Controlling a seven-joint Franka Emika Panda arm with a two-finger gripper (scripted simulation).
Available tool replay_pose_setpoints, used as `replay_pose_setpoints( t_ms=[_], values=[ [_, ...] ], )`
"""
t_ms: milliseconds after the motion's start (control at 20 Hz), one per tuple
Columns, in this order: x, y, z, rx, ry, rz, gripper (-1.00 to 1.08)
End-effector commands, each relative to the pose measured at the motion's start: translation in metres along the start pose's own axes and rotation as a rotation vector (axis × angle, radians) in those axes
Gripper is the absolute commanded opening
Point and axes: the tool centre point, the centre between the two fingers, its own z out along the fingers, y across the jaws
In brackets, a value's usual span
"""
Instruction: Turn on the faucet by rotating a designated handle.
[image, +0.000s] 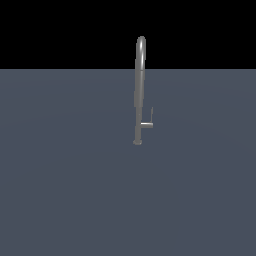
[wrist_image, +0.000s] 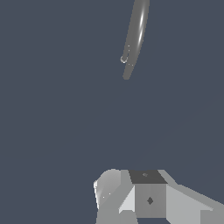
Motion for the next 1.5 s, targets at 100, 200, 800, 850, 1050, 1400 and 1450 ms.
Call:
replay_pose_setpoints(
  t_ms=[100, 200, 800, 850, 1050, 1400, 1450],
  values=[
    [0.001, 0.000, 0.000, 0.001, -0.001, 0.001, -1.00],
    [0.002, 0.000, 0.000, 0.005, -0.005, 0.005, -1.00],
    [0.036, 0.000, 0.004, 0.084, -0.077, 0.086, -1.00],
    [0.040, 0.000, 0.004, 0.095, -0.087, 0.098, -1.00],
    [0.062, 0.001, 0.008, 0.146, -0.135, 0.151, -1.00],
    [0.102, 0.007, 0.019, 0.245, -0.225, 0.252, -1.00],
    [0.108, 0.008, 0.021, 0.260, -0.238, 0.267, -1.00]
  ],
)
